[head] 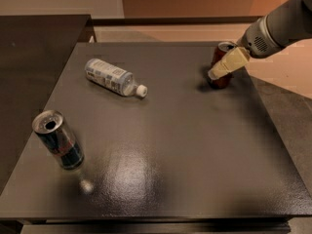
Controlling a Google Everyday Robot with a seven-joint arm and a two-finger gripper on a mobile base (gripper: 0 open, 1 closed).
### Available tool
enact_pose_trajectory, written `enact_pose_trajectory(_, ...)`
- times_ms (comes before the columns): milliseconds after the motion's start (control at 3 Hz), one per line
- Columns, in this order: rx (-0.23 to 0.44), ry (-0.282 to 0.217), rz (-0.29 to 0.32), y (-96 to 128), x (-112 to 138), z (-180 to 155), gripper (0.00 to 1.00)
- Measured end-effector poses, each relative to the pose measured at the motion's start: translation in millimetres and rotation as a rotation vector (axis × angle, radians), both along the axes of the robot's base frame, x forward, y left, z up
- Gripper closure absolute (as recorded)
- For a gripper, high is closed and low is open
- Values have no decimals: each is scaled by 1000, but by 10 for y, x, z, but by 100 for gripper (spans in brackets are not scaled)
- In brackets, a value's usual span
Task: Move coke can near blue plastic bottle
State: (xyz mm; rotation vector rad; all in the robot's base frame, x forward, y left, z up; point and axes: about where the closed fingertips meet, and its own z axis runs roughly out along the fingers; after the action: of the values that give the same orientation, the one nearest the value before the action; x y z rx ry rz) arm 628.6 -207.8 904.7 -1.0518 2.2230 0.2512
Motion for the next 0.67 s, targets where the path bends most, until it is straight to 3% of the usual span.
enact_pose_trajectory(667,38,-9,-3,6,121,41,63)
